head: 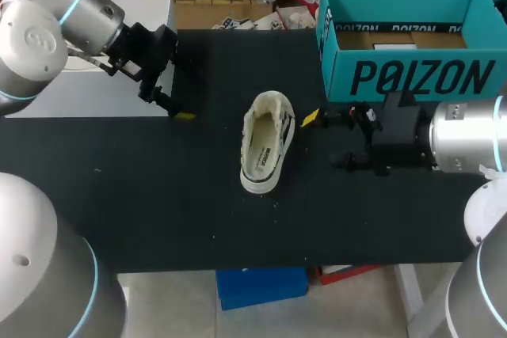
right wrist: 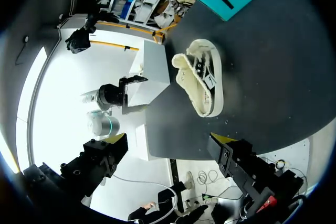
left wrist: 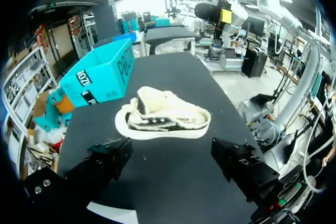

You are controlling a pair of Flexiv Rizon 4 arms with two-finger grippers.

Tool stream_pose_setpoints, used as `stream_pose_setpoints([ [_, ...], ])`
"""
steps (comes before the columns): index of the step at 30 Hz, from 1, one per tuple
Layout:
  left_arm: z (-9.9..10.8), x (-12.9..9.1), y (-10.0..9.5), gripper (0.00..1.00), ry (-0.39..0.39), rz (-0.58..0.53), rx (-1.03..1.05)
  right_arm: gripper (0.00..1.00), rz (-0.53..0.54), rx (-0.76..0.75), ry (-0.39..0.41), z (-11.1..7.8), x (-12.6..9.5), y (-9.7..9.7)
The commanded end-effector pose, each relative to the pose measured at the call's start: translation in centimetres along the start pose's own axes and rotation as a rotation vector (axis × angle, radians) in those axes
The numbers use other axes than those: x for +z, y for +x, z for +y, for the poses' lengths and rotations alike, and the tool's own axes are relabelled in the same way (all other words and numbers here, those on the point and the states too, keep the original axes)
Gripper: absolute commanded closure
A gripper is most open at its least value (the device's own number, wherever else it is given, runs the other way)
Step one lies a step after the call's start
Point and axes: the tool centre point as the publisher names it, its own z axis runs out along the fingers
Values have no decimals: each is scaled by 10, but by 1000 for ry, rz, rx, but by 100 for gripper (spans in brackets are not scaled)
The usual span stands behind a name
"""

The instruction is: Take the shoe out of the shoebox, open the shoe tongue, remove and reinsert the insole, then place the shoe into the shoebox

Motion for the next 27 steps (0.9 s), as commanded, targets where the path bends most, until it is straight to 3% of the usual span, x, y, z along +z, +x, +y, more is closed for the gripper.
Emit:
stream_pose_setpoints([
  [1,2,3,5,6,7,-59,8,0,0,0,1,0,1,0],
  [2,2,3,4,43,8,-56,13,0,0,0,1,0,1,0],
  [3,2,4,2,68,9,-56,19,0,0,0,1,0,1,0],
  [4,1,4,0,99,10,-54,25,0,0,0,1,0,1,0],
  [14,-11,9,-36,100,37,-66,39,0,0,0,1,0,1,0],
  [27,-33,39,-76,100,33,-22,70,0,0,0,1,0,1,0],
])
